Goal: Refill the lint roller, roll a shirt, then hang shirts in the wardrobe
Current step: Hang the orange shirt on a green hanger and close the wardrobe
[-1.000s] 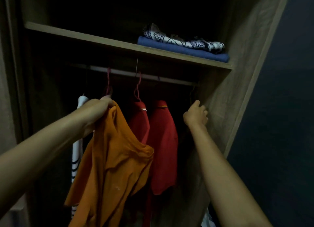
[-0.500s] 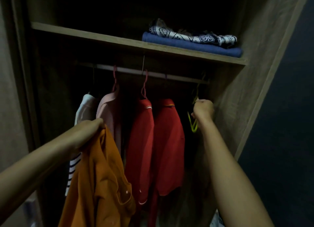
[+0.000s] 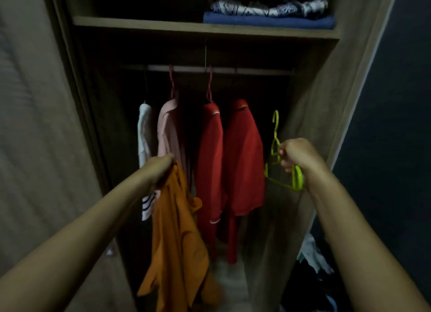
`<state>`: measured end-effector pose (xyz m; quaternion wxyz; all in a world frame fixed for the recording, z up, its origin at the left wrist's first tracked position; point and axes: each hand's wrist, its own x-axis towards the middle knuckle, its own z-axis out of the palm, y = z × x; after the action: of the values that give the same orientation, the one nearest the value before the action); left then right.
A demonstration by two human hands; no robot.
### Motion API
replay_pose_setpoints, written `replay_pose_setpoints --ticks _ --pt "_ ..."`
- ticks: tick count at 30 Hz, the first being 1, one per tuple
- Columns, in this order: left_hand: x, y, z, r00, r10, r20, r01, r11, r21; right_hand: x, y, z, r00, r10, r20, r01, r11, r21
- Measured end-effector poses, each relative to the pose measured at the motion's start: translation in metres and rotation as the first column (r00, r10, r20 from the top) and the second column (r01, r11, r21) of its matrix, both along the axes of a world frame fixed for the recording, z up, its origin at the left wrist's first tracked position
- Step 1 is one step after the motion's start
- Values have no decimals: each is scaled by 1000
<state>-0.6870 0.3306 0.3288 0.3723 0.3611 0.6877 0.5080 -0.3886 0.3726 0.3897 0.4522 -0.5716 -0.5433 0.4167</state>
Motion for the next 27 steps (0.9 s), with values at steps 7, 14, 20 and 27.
replay_pose_setpoints --ticks 7,14,20,27 --pt "5 -24 -39 990 -101 -95 92 991 -94 -7 -82 -52 980 169 -110 -193 943 -270" --pt "-15 -44 -74 949 -162 -269 155 987 -48 -4 -134 -56 860 231 -454 -426 816 -392" --pt "-26 -60 -92 917 -199 -346 184 980 -74 -26 -160 -35 789 298 -538 -520 789 -326" --pt "-18 -74 -86 860 -348 -372 359 932 -42 -88 -132 -80 763 44 -645 -384 833 -398"
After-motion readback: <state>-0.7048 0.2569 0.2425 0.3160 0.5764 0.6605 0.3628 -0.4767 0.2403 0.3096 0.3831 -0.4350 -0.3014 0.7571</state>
